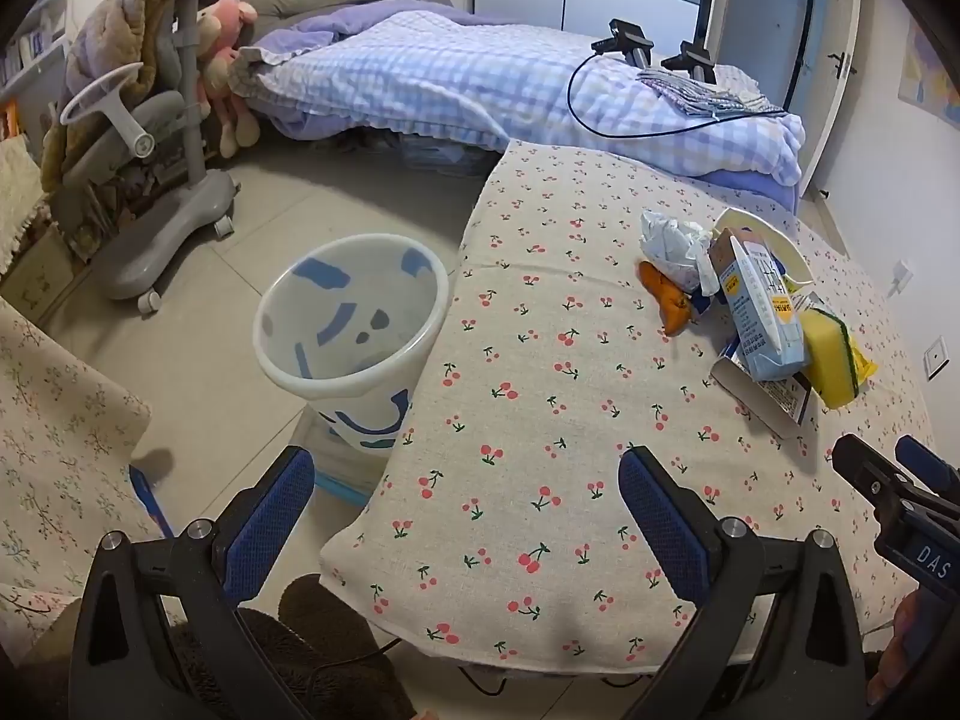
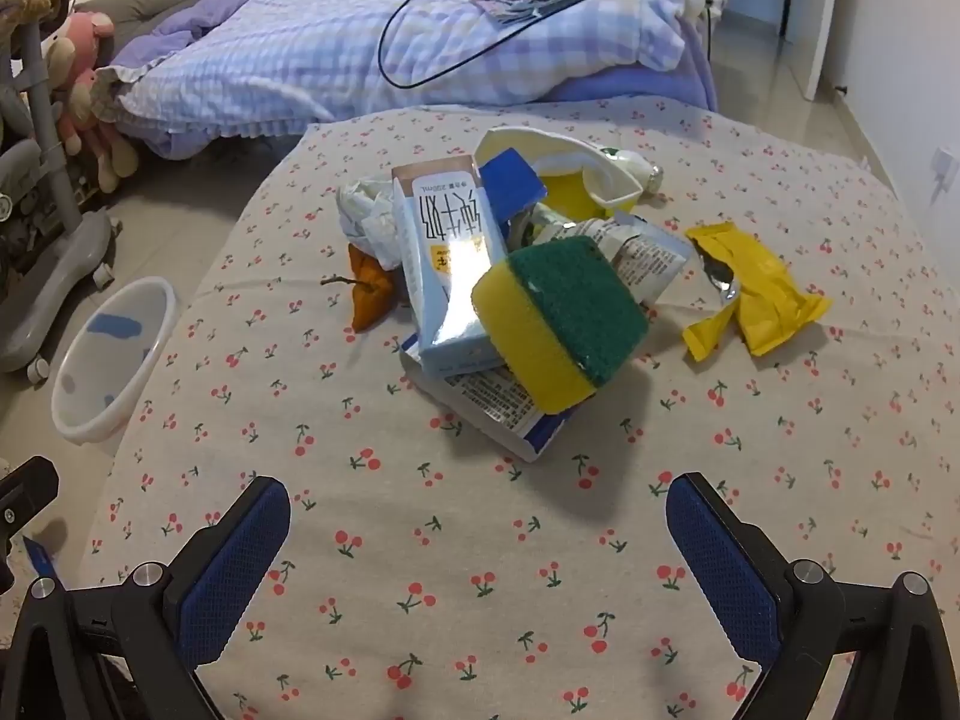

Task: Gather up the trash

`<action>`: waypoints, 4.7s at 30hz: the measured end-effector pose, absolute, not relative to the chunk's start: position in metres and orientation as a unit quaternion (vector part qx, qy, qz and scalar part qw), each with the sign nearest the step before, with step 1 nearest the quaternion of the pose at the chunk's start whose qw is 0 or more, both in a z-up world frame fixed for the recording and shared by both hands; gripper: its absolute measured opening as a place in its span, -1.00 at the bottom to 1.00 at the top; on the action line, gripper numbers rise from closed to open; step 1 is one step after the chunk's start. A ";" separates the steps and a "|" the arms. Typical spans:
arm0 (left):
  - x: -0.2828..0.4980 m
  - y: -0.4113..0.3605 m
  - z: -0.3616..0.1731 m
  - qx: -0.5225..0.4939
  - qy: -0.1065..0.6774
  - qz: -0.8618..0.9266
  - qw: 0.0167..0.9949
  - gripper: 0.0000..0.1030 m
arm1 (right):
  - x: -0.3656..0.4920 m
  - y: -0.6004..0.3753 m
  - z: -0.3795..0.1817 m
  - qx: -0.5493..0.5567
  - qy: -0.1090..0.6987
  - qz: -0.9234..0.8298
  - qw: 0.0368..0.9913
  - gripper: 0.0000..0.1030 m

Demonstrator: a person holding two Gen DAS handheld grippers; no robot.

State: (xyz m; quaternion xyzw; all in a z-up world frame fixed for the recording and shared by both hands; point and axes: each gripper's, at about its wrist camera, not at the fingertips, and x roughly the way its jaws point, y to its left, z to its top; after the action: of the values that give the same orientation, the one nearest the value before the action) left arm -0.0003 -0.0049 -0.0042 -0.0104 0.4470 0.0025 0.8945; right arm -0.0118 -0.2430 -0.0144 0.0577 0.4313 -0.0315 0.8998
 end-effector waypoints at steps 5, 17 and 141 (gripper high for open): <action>0.000 -0.005 -0.004 -0.011 0.447 0.002 0.894 0.99 | -0.012 -0.244 -0.015 0.057 0.431 -0.031 0.900 1.00; 0.000 -0.005 -0.004 -0.011 0.447 0.003 0.895 0.99 | -0.012 -0.244 -0.014 0.057 0.431 -0.032 0.900 1.00; 0.161 0.017 0.013 -0.132 0.508 -0.095 0.846 0.25 | 0.136 -0.291 0.012 0.062 0.502 -0.008 0.863 0.26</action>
State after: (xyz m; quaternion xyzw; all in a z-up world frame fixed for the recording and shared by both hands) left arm 0.1612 0.0167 0.0128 -0.1323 0.5077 -0.0953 0.8459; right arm 0.1358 -0.2909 0.0115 0.0624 0.5015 -0.0077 0.8628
